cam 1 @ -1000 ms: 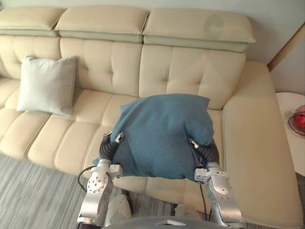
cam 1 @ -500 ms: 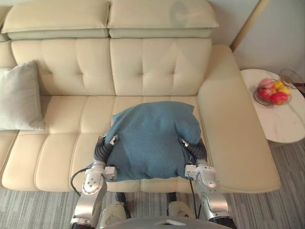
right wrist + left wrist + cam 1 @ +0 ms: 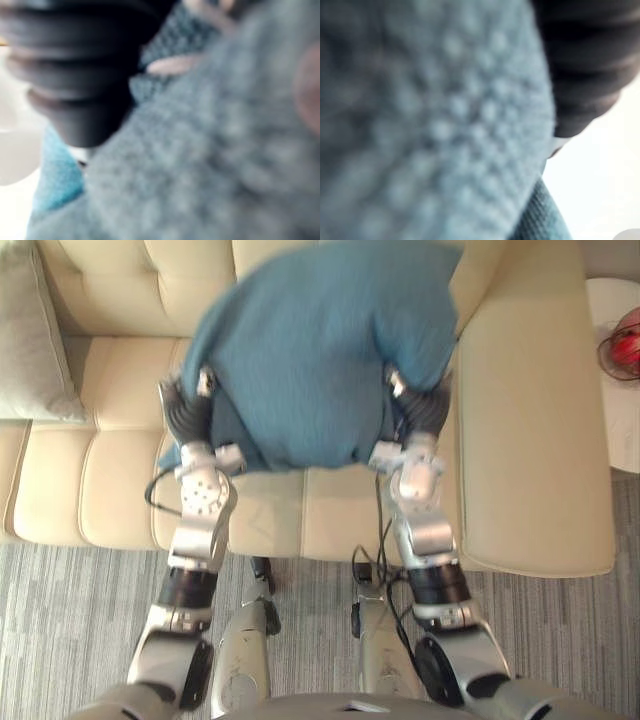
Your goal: Pick up cushions and gather them together orderly.
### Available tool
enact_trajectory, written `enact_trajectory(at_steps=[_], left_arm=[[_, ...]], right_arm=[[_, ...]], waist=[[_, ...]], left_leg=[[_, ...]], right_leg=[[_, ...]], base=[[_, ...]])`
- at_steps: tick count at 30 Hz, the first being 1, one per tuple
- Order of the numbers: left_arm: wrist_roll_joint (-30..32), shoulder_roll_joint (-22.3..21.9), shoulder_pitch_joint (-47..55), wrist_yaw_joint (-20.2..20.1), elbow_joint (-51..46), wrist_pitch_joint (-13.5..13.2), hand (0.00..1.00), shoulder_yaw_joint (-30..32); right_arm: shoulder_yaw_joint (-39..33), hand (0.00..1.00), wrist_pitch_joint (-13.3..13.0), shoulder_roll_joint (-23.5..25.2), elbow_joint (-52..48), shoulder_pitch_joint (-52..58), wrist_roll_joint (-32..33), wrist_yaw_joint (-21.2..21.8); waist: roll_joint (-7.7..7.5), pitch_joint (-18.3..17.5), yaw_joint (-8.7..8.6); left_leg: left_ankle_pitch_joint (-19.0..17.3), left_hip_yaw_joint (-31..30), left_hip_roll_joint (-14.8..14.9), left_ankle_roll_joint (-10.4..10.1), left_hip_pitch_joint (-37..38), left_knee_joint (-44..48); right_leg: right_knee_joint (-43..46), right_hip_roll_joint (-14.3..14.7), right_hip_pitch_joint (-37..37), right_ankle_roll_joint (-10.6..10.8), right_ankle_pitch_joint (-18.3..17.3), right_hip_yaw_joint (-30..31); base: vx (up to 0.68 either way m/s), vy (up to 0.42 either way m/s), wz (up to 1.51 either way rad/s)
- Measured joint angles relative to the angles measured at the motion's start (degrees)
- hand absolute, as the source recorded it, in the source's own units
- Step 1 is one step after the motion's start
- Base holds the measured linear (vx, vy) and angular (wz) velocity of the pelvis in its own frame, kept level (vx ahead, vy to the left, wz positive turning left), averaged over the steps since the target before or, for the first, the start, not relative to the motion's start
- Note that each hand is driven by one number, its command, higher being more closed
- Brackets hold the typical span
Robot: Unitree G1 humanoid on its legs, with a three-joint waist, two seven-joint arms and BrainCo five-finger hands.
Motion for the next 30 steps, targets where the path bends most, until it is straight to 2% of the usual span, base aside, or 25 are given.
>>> enact_trajectory(at_steps=[4,6,7,9,12,16,21,23,24,26,27,29,30], left_arm=[[-2.08,5.29,-17.85,0.46,8.52,-0.76,1.00,-0.32],[-2.00,7.77,-27.27,0.40,13.06,-0.76,1.00,-1.38],[-1.89,8.86,-31.50,0.18,15.12,-0.76,0.00,-1.64],[-1.77,9.60,-38.00,0.27,19.23,-0.67,0.00,-1.72],[-1.78,9.30,-43.12,0.90,22.68,-0.43,0.00,-1.74],[-1.83,9.34,-46.12,1.04,25.28,0.26,0.00,-1.21],[-1.89,9.22,-47.18,0.07,25.39,0.18,0.00,-0.68],[-1.92,9.10,-46.41,-0.80,25.31,-0.03,0.00,-0.13],[-2.03,9.20,-43.49,-1.86,23.78,-0.41,0.00,1.04],[-3.05,8.83,-37.19,-3.44,23.42,-0.65,0.00,2.22],[-3.21,8.44,-33.45,-4.00,23.43,-0.57,0.00,3.85],[-3.77,7.57,-26.77,-4.97,23.49,-0.09,0.00,7.47],[-4.47,7.23,-24.53,-5.24,23.50,0.21,0.00,7.98]], right_arm=[[-4.08,1.00,-0.15,-0.64,1.05,-13.16,-2.14,-4.41],[-6.24,1.00,-0.18,-1.71,1.73,-18.63,-2.13,-6.70],[-7.90,0.00,-0.42,-1.61,2.79,-21.47,-2.17,-7.55],[-10.77,0.00,-0.40,-1.68,8.11,-27.32,-2.14,-9.85],[-13.13,0.00,-0.01,-2.93,13.15,-31.37,-1.80,-11.89],[-15.34,0.00,1.25,-4.39,15.29,-34.98,0.73,-13.15],[-18.94,0.00,2.14,-7.16,15.32,-36.14,3.51,-14.04],[-19.26,0.00,2.14,-8.15,15.30,-35.72,3.74,-14.12],[-19.18,0.00,2.18,-8.61,14.70,-34.06,4.36,-13.76],[-19.76,0.00,2.48,-9.41,14.62,-30.24,5.47,-13.53],[-20.42,0.00,2.49,-9.46,14.58,-28.44,6.30,-13.05],[-21.09,0.00,2.48,-10.01,13.96,-25.65,7.85,-11.63],[-21.55,0.00,2.48,-10.80,12.78,-24.36,8.50,-11.07]], waist=[[1.11,1.67,0.72],[1.53,3.74,0.96],[1.74,4.43,0.82],[1.79,4.46,0.44],[2.18,5.46,0.30],[2.39,5.85,0.62],[2.68,7.86,0.74],[2.66,7.87,0.56],[2.59,7.97,0.32],[2.57,7.99,0.07],[2.51,8.03,0.16],[2.39,8.11,-0.04],[2.44,8.29,-0.58]], left_leg=[[3.87,-1.47,-0.44,-0.08,-3.54,-4.13],[6.42,-2.00,-0.68,0.20,-4.26,-6.61],[7.34,-2.88,-0.86,0.21,-5.42,-6.85],[8.40,-3.51,-1.11,0.07,-8.00,-6.86],[11.13,-5.14,-1.72,-3.29,-10.40,-6.89],[13.61,-6.12,-1.54,-3.23,-14.42,-6.90],[13.57,-6.43,-0.96,-3.26,-17.85,-6.90],[13.02,-6.38,-0.85,-3.72,-19.14,-6.95],[7.31,-5.24,-0.39,-3.27,-19.40,-7.01],[4.58,-1.86,-0.38,-5.69,-19.70,-7.01],[4.52,-0.79,-0.36,-5.78,-19.67,-7.00],[8.77,0.25,-0.10,-3.53,-19.69,-6.98],[9.07,0.45,-0.37,-3.01,-19.69,-6.98]], right_leg=[[2.44,-0.09,-5.57,0.33,0.17,-1.12],[4.05,-0.27,-7.53,0.40,-0.34,-1.97],[5.31,-0.63,-9.09,0.41,-0.90,-2.40],[7.14,-1.03,-12.07,0.27,-1.67,-2.79],[7.70,-1.86,-13.72,-0.04,-2.10,-4.00],[8.96,-1.84,-17.30,-0.75,-2.68,-5.36],[10.85,-1.71,-20.94,-0.97,-3.05,-6.33],[11.63,-1.70,-22.47,-0.91,-3.10,-6.48],[12.40,-1.32,-23.51,-0.70,-3.31,-6.15],[11.79,-2.12,-24.12,-0.52,-2.98,-5.27],[11.61,-2.13,-24.45,-0.45,-2.90,-4.61],[12.22,-1.66,-25.23,-0.14,-3.32,-3.54],[12.46,-1.84,-25.27,0.02,-3.64,-3.31]], base=[[-0.07,-0.014,0.20],[-0.04,-0.019,0.24],[-0.02,-0.038,0.25],[0.00,-0.043,0.24],[0.02,-0.042,0.30],[0.03,-0.071,0.16],[0.00,-0.049,0.08],[-0.01,-0.011,-0.03],[0.00,0.000,0.00],[-0.01,-0.016,0.03],[0.00,-0.026,-0.17],[0.01,-0.063,-0.30],[0.03,-0.092,-0.10]])
